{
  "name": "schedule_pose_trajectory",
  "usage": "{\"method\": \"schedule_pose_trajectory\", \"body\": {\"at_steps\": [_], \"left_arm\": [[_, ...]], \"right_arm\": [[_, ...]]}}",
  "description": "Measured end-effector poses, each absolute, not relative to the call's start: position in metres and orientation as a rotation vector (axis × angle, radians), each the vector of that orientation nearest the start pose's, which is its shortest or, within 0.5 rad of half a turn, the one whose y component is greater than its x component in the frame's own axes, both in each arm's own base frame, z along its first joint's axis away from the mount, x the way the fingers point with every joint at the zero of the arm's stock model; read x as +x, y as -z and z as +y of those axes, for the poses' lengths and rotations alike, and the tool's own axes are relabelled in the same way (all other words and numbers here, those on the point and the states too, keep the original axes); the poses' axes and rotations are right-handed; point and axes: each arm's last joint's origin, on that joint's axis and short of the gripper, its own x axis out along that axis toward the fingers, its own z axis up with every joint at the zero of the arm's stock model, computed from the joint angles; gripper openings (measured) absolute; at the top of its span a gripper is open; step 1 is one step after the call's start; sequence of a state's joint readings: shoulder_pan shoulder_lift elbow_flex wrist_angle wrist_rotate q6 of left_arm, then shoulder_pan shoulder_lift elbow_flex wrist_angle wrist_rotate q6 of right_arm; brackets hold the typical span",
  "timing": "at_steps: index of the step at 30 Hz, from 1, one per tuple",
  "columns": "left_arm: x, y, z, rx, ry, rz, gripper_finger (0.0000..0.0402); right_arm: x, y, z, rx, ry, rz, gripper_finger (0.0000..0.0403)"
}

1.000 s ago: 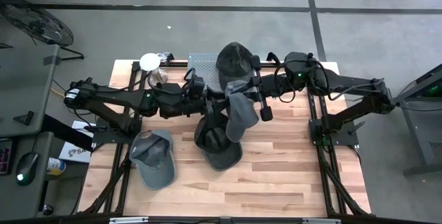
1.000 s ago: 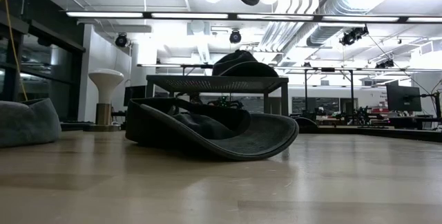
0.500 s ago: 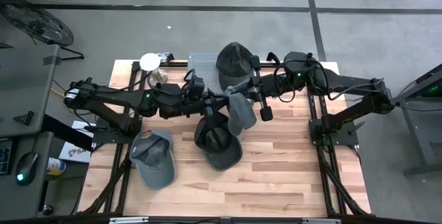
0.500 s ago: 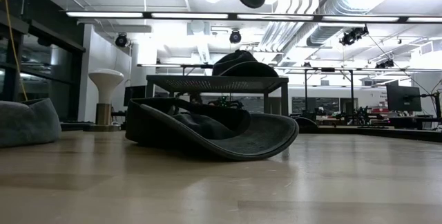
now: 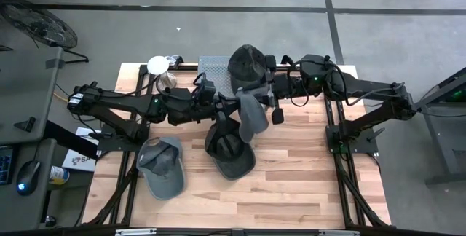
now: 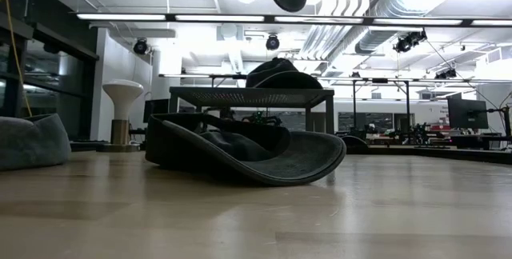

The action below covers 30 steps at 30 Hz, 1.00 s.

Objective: Pick & Place hat
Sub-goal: Put the right gray cap on the shelf

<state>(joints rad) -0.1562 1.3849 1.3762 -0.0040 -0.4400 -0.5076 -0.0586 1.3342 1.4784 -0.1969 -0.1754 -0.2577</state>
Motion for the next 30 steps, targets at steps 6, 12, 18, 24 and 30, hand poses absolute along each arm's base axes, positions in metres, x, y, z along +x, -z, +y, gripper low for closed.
{"method": "schedule_pose_trajectory", "body": {"at_steps": [6,12,18,24,30], "left_arm": [[0.309,-0.419,-0.036,-0.492,-0.293,-0.057,0.0001],[0.305,-0.419,-0.034,-0.482,-0.363,-0.052,0.0000],[0.294,-0.422,-0.029,-0.467,-0.479,-0.061,0.0000],[0.279,-0.429,-0.024,-0.474,-0.611,-0.093,0.0000],[0.261,-0.431,-0.018,-0.493,-0.762,-0.102,0.0000]], "right_arm": [[0.284,-0.454,-0.012,-0.236,-0.105,0.010,0.0168],[0.267,-0.469,-0.013,-0.226,-0.032,-0.048,0.0198],[0.247,-0.481,-0.015,-0.187,0.088,-0.083,0.0204],[0.227,-0.486,-0.018,-0.174,0.228,-0.063,0.0205],[0.207,-0.491,-0.021,-0.160,0.378,-0.044,0.0205]]}}
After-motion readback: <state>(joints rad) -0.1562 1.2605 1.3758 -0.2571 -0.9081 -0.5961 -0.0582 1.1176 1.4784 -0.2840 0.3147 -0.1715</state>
